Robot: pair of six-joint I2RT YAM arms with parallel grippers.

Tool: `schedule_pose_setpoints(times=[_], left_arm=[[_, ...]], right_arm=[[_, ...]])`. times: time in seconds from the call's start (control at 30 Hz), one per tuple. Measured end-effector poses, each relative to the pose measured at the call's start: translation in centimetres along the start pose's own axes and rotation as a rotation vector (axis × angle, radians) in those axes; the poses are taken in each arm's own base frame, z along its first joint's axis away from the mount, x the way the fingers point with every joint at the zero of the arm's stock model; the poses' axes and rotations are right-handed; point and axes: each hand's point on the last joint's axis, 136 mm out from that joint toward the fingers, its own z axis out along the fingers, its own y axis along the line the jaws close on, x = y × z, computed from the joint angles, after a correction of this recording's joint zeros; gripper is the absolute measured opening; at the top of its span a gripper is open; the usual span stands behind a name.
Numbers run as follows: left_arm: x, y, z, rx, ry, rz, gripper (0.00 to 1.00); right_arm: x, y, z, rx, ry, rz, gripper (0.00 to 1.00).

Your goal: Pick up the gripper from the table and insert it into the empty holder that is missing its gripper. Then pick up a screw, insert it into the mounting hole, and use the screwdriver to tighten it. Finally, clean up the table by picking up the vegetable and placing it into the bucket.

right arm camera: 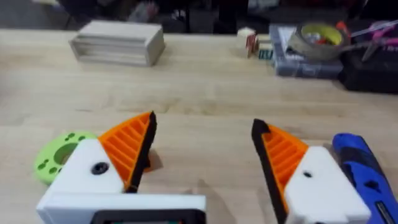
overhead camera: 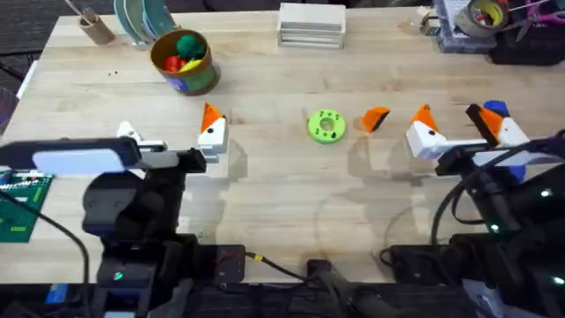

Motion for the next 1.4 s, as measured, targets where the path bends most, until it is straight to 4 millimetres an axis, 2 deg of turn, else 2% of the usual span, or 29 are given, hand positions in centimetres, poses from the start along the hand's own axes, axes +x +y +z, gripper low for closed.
schedule_pose_setpoints(times=[0.13, 0.27, 0.37, 0.57, 0.77, 1.03, 1.2, 1.4], left_arm=[[-1.2, 0.2, -0.7, -0.012, 0.068, 0.007, 0.993], [-3.3, 0.2, -1.1, -0.013, 0.147, 0.012, 0.992], [-4.2, 0.2, -0.9, -0.014, 0.224, 0.017, 0.993], [-4.8, 0.1, 0.1, -0.013, 0.414, 0.037, 0.992], [-6.0, 0.0, 1.7, -0.011, 0.469, 0.051, 0.992], [-3.6, -0.3, 2.0, 0.013, 0.577, 0.051, 0.993], [0.0, -0.5, 2.2, 0.027, 0.736, 0.052, 0.992], [3.8, -0.6, 4.1, 0.031, 0.873, 0.053, 0.993]], right_arm=[[-1.2, 0.1, -1.2, -0.003, 0.083, 0.016, 0.992], [-4.5, 0.1, -2.4, -0.003, 0.128, 0.028, 0.991], [-6.4, 0.1, -2.7, -0.003, 0.178, 0.031, 0.991], [-8.5, 0.6, -2.2, -0.031, 0.325, 0.04, 0.991], [-9.1, 1.1, -0.9, -0.059, 0.41, 0.049, 0.992], [-8.6, 1.3, -0.7, -0.073, 0.434, 0.057, 0.991], [-8.4, 1.4, -0.8, -0.073, 0.443, 0.058, 0.991], [-8.3, 1.4, -0.8, -0.076, 0.446, 0.059, 0.991]])
